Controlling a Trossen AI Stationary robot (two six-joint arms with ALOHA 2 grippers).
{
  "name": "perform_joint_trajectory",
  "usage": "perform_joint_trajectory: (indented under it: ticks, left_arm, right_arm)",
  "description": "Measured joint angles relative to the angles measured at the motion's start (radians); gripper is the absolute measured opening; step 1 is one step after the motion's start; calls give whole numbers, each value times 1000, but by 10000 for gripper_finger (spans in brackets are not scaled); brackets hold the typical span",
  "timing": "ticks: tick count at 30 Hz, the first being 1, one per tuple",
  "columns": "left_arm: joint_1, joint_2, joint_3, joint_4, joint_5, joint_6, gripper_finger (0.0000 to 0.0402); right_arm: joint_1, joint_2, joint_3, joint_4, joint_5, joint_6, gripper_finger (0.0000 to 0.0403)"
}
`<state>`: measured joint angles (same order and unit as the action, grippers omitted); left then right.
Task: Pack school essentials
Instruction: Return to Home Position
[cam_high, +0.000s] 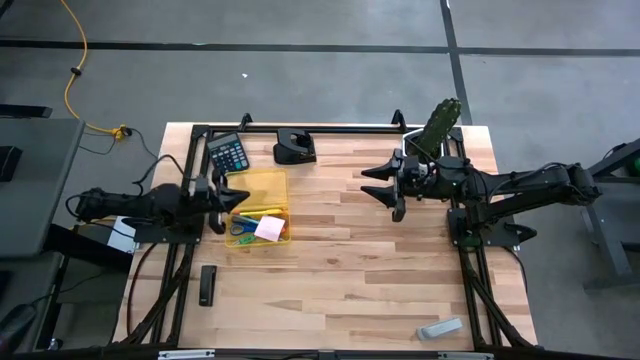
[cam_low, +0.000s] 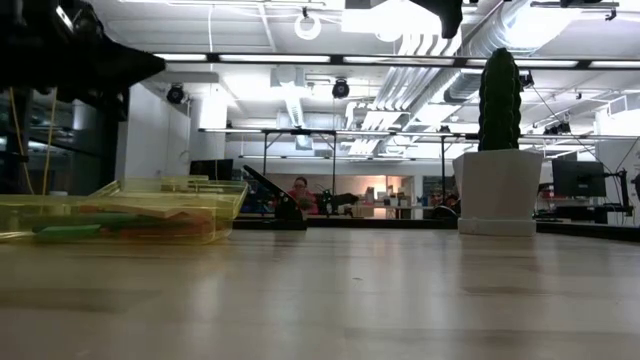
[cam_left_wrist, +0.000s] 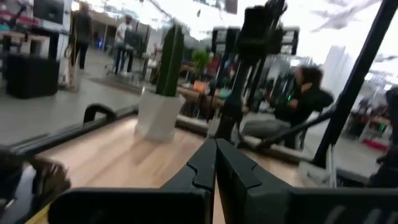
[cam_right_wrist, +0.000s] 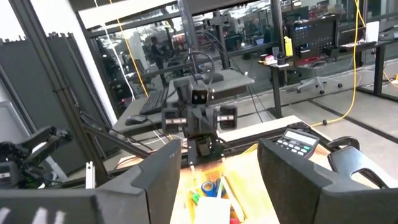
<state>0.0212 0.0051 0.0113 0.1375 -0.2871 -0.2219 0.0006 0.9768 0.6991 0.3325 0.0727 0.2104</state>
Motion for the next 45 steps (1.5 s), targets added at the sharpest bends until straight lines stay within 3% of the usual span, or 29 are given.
perform_joint_trajectory:
  ticks: [15,20,25,27,31,35,38,45]
  left_arm:
    - [1,7,1,-88,8,110,0]
    - [1,7,1,-88,9,112,0]
    - [1,7,1,-88,11,112,0]
    - [1,7,1,-88,11,111,0]
    - [1,7,1,-88,11,111,1]
    - [1,8,1,-88,11,111,1]
    - [1,8,1,-88,11,111,1]
    - [1,8,1,-88,11,111,3]
  right_arm:
    - [-1,0,0,-24,0,12,205]
    - [-7,-46,0,-195,-19,66,160]
    - [-52,-189,-32,-389,-138,13,35]
    - [-84,-275,-81,-419,-204,18,11]
    - [-121,-474,-242,-399,-242,68,21]
    - [-125,-647,-410,-270,-234,156,3]
    - [-125,-729,-491,-187,-223,186,3]
    - [-125,-851,-609,-184,-193,183,0]
